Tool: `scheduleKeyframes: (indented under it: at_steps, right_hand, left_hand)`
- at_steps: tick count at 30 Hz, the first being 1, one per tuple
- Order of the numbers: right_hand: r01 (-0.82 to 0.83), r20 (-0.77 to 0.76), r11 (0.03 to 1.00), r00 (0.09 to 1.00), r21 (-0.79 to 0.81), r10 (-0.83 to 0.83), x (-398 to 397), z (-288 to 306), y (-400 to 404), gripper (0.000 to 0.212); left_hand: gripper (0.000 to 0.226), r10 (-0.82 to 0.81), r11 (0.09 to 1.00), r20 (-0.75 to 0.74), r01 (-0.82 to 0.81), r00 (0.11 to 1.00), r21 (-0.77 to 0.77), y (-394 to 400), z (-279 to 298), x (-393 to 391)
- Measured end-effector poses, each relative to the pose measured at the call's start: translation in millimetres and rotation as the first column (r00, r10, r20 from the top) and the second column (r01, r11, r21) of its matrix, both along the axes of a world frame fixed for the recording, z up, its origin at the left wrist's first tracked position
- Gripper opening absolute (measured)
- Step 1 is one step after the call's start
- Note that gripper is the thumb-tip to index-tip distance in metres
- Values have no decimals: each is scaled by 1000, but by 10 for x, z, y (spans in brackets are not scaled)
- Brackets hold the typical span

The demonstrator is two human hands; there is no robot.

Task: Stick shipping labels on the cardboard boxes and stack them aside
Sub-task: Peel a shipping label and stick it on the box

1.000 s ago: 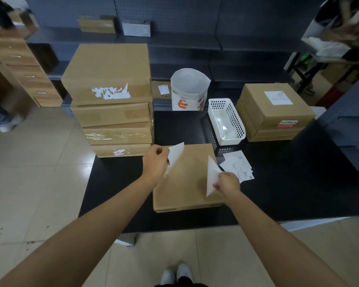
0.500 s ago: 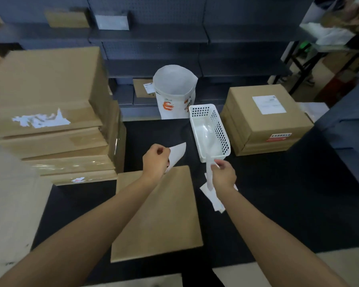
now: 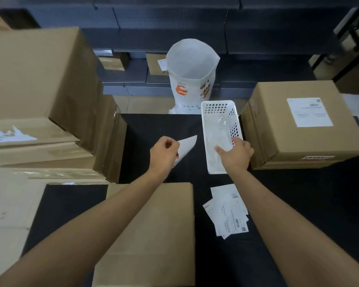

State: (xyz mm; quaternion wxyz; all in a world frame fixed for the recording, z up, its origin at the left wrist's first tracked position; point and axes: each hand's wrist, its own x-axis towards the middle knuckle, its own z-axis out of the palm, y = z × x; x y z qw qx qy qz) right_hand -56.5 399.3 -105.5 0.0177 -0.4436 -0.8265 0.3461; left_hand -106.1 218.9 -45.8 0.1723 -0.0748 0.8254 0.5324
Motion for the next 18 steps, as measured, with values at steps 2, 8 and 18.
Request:
scheduleKeyframes:
  at_steps: [2, 8, 18]
  right_hand:
    - [0, -40, 994, 999, 112, 5, 25, 9, -65, 50]
    - [317, 37, 546, 886, -776, -462, -200, 395, -596, 33]
    - [75, -123, 458, 914, -886, -386, 109, 619, -960, 24]
  left_hand:
    - [6, 9, 1000, 6, -9, 1000, -9, 5, -16, -39]
    - [8, -126, 992, -107, 123, 986, -32, 50, 31, -50]
    - [6, -435, 900, -280, 413, 856, -138, -397, 182, 375]
